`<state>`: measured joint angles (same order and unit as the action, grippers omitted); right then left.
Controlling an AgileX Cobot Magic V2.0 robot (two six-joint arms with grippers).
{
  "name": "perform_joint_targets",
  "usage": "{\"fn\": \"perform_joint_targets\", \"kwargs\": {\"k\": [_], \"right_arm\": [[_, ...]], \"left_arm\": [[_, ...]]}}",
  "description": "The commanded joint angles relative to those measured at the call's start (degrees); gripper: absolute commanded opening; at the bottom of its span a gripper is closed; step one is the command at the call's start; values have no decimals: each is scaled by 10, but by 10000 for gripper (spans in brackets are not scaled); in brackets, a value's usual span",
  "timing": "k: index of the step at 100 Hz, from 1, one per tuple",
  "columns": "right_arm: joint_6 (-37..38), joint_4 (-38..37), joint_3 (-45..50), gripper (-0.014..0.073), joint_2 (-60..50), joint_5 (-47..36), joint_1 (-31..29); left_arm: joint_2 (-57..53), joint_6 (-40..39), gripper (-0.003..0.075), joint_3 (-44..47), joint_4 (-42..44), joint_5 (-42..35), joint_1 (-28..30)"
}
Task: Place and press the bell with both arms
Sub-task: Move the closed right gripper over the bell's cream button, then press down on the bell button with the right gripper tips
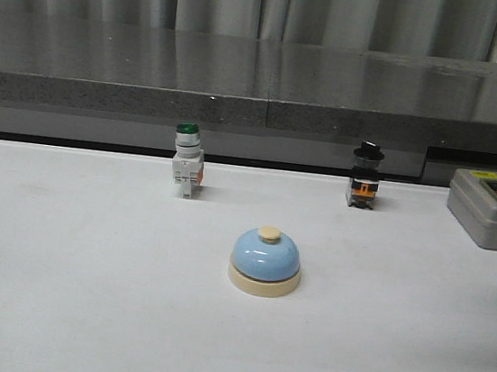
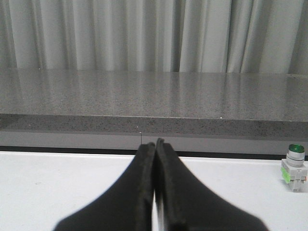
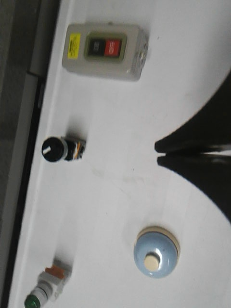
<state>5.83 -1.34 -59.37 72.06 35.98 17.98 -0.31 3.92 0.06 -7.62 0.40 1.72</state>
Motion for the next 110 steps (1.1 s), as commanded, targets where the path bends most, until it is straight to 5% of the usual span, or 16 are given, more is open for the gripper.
{"fn": "perform_joint_targets", "kwargs": {"k": [1, 53, 110], "right_arm": [[-8, 3, -52, -60, 26, -7, 30], [-33, 6, -224, -60, 248, 110, 145], [-38, 10, -280, -60, 377, 145, 178]], "left_arm": [[-17, -5, -20, 24, 0, -41, 0], [-17, -5, -20, 24, 0, -41, 0], [-17, -5, -20, 24, 0, -41, 0]]}}
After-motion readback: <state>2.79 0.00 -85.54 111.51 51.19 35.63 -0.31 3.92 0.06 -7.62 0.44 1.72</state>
